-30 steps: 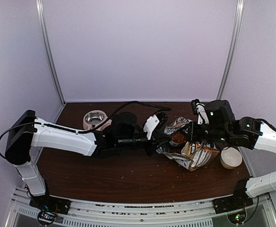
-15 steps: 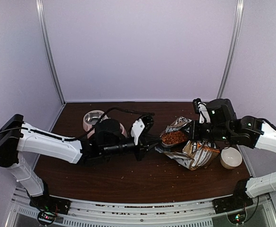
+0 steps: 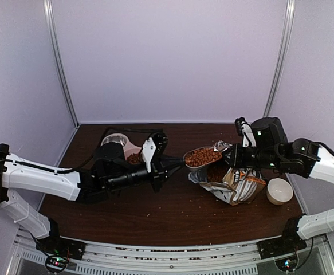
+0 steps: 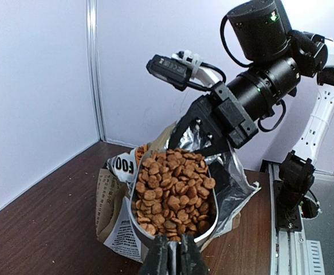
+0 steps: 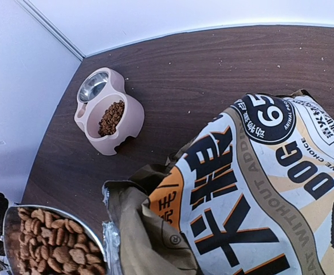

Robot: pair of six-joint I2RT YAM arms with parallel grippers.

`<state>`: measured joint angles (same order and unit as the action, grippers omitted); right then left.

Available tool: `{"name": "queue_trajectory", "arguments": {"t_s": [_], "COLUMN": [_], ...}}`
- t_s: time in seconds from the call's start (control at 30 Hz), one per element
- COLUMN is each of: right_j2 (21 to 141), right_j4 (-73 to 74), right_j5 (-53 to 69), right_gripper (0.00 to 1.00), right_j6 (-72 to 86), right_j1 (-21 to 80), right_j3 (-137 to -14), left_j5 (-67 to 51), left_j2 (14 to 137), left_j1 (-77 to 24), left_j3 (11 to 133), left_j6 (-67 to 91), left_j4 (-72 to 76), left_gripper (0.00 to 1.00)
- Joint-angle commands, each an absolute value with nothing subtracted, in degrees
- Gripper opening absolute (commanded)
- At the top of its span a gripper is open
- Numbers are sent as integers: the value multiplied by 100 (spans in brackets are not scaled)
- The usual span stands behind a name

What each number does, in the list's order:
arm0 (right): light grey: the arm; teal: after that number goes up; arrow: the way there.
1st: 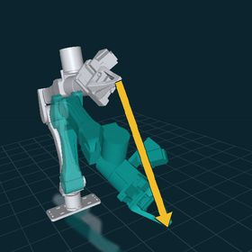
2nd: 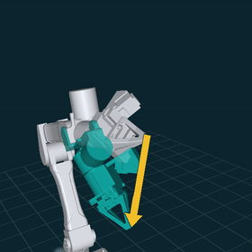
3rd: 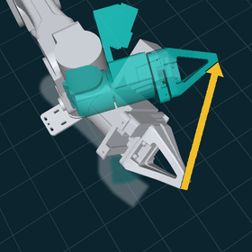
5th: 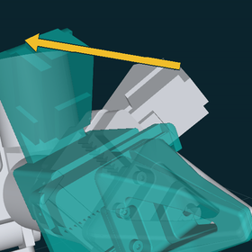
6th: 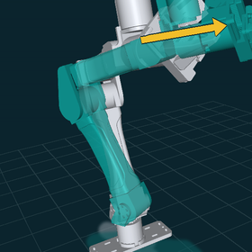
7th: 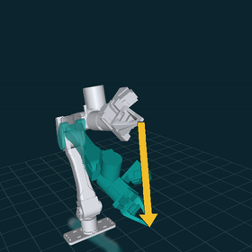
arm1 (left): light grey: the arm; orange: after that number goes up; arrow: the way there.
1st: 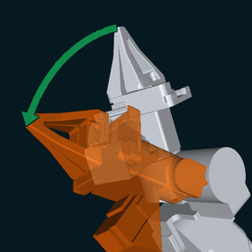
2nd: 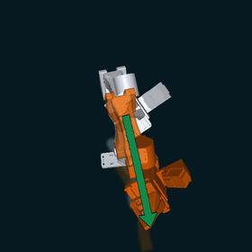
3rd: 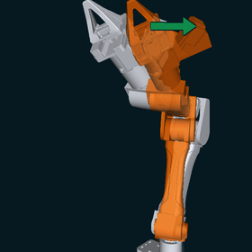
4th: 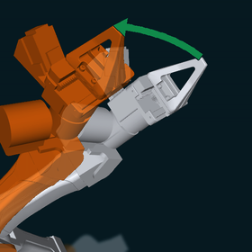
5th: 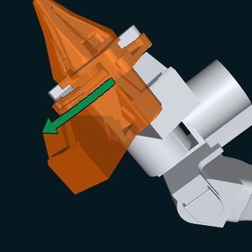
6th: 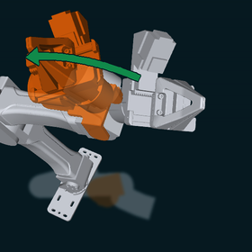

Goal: Serve the pet food
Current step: Collect the pet food from the pet food bag, then place the pet food in the pet food bowl.

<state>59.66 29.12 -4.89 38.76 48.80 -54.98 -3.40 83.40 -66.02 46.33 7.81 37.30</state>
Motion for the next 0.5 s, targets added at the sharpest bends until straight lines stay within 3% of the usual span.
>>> {"name": "queue_trajectory", "arguments": {"t_s": [0.0, 0.47], "right_j2": [5900, 5906], "right_j4": [2934, 2974], "right_j5": [-606, -597], "right_gripper": [0, 0], "right_j6": [3999, 3969], "right_j1": [4795, 4704], "right_j3": [-5779, -5831], "left_j5": [-199, 11], "left_j2": [8122, 7838], "left_j1": [-6618, -6604], "left_j3": [4526, 4272], "left_j6": [743, 1068], "left_j4": [4204, 5191], "left_gripper": [0, 0]}}
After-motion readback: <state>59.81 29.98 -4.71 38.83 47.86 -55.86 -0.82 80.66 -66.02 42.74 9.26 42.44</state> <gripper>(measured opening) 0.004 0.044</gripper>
